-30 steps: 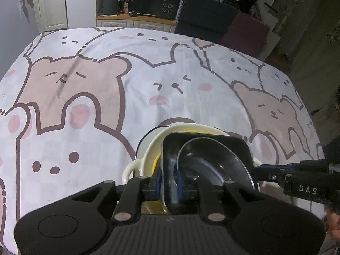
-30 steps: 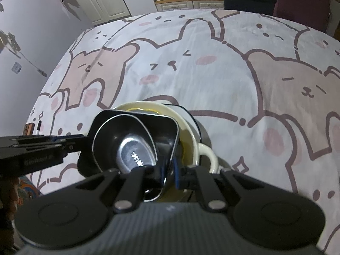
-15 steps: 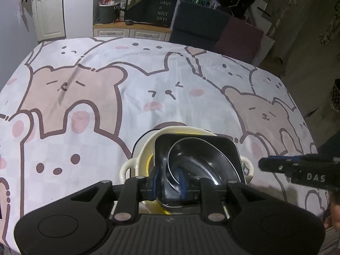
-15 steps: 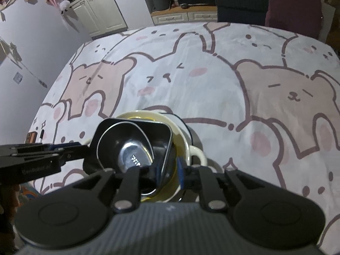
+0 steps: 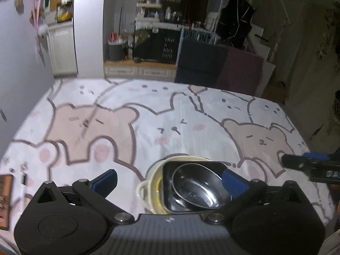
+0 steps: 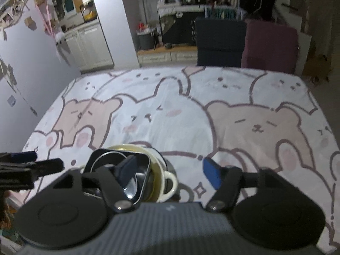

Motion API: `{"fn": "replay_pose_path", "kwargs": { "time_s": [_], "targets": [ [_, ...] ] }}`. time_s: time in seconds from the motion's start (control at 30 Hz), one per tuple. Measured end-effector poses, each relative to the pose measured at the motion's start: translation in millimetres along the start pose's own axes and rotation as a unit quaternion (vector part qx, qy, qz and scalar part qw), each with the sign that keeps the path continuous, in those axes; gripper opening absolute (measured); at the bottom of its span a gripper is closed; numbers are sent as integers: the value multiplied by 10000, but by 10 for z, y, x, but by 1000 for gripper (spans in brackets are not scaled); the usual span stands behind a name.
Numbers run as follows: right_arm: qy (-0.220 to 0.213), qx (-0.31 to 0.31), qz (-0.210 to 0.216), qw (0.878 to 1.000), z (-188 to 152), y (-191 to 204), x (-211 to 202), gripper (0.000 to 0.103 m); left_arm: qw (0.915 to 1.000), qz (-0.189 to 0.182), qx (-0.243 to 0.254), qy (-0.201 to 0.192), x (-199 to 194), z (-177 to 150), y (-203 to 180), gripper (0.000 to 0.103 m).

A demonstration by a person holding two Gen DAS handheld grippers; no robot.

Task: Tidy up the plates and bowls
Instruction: 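Open both grippers and pull them back from the stack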

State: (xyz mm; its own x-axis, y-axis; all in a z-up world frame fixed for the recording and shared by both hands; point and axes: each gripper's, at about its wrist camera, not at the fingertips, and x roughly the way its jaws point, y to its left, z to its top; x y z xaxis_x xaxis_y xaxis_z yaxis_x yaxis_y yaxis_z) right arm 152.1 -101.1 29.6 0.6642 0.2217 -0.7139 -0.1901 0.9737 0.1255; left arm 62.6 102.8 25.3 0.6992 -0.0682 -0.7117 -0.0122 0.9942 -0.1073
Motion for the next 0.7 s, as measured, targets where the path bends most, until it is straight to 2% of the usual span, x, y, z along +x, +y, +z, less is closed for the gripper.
{"fn": "replay_pose_path", "kwargs": {
  "time_s": [0.03,0.1,0.17,0.33,0.47,0.7],
  "targets": [
    [-124,-13,-3,9999,-27,-10,-79,91,9999,38,44,-99,-75,-15,-15,103],
    [-395,-83,-47,9992,-91,-9,-251,99,9997,11,59,-250,-196,-51,-28,103],
    [-669,-140,-61,9976,-183,0,-441,102,9991,14,73,-406,-304,-123,-34,103],
    [-1113,-157,-90,9936,-446,42,-727,103,9978,13,-39,-656,-515,-330,-18,103],
    [-1436,-175,-141,9894,-684,77,-893,103,9956,201,45,-913,-674,-500,-61,103],
    [-1678,-228,-196,9854,-1048,127,-1015,103,9923,397,353,-1122,-805,-808,-156,103]
  ]
}}
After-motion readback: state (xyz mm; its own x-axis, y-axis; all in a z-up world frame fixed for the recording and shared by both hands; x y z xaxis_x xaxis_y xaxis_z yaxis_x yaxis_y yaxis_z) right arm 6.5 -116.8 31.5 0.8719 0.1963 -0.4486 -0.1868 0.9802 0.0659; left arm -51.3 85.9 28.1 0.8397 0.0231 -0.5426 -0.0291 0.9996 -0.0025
